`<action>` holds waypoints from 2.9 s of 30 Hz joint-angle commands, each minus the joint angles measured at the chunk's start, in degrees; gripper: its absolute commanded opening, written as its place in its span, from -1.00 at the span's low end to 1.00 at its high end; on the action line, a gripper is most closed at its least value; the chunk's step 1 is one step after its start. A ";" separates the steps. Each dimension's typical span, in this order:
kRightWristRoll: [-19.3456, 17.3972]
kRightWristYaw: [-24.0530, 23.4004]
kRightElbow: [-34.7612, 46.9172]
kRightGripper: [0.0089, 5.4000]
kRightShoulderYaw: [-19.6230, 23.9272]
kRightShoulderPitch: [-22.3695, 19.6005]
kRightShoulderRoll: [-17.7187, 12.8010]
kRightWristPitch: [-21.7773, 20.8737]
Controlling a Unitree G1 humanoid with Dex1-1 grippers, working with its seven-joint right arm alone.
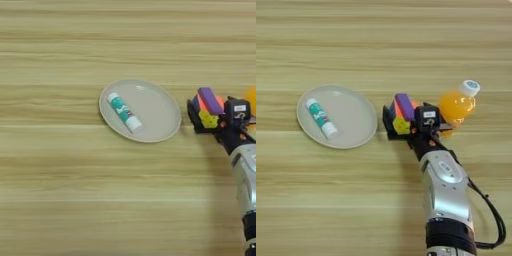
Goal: Move the objects on the table
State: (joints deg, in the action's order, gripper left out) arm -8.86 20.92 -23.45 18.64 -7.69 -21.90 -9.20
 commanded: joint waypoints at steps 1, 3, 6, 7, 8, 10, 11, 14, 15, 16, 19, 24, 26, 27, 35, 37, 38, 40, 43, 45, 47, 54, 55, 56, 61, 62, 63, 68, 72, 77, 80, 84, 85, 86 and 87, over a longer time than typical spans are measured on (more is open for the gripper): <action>-0.81 0.11 1.51 0.99 0.22 -3.88 -2.20 -0.70; -0.84 0.22 1.17 0.99 0.19 -3.98 -2.18 -0.63; -0.88 0.23 0.33 0.99 0.20 -4.23 -2.23 -0.46; -0.92 0.23 0.18 0.99 0.18 -4.28 -2.26 -0.42; -0.99 0.26 0.01 0.99 0.19 -4.34 -2.28 -0.41; -1.08 0.26 -0.17 0.99 0.22 -4.40 -2.29 -0.37; -1.10 0.27 -0.24 0.99 0.21 -4.42 -2.29 -0.39; -1.13 0.33 -0.43 0.99 0.09 -4.53 -2.28 -0.37; -1.12 0.34 -0.48 0.99 0.07 -4.55 -2.27 -0.35; -1.13 0.33 -0.54 0.99 0.06 -4.58 -2.26 -0.33; -1.16 0.31 -0.69 0.84 0.07 -4.62 -2.28 -0.34; -1.11 0.35 -1.57 0.56 0.02 -4.98 -2.39 -0.41; -1.15 0.38 -1.75 0.42 0.02 -5.05 -2.41 -0.38; -1.17 0.39 -1.83 0.37 0.04 -5.09 -2.41 -0.34; -1.21 0.33 -2.26 0.22 0.19 -5.45 -2.61 -0.36; -1.22 0.42 -2.34 0.22 0.17 -5.49 -2.64 -0.41; -1.21 0.43 -2.37 0.22 0.17 -5.50 -2.65 -0.43; -1.20 0.44 -2.35 0.22 0.16 -5.50 -2.65 -0.43; -1.03 0.44 -2.38 0.22 0.03 -5.51 -2.69 -0.45; -1.01 0.46 -2.43 0.22 0.00 -5.54 -2.68 -0.47; -1.06 0.52 -2.42 0.22 -0.03 -5.53 -2.61 -0.45; -1.29 0.53 -1.20 0.22 -0.01 -5.13 -2.39 -0.30; -1.41 0.52 -0.73 0.22 0.05 -5.05 -2.35 -0.24; -1.46 0.48 -0.47 0.22 0.09 -5.01 -2.33 -0.26; -1.58 0.36 0.18 0.21 0.19 -4.96 -2.24 -0.27; -1.69 0.32 0.43 0.21 0.28 -4.96 -2.22 -0.21; -1.76 0.31 0.68 0.21 0.32 -4.93 -2.25 -0.11; -1.97 0.35 1.93 0.21 0.37 -4.82 -2.31 0.36; -2.16 0.29 3.80 0.21 0.16 -4.87 -2.24 0.96; -2.26 0.19 5.81 0.21 0.12 -5.02 -2.33 1.77; -2.29 0.18 7.64 0.21 -0.02 -5.18 -2.32 2.51; -2.16 0.34 10.04 0.21 -0.53 -5.31 -2.17 3.32; -2.09 0.45 10.63 0.21 -0.81 -5.33 -2.07 3.50; -2.03 0.51 11.24 0.21 -1.09 -5.31 -1.93 3.71; -2.00 0.59 12.00 0.21 -1.48 -5.24 -1.69 3.96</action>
State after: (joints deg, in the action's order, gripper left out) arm -10.63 21.84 -15.94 17.38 -9.57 -21.90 -4.90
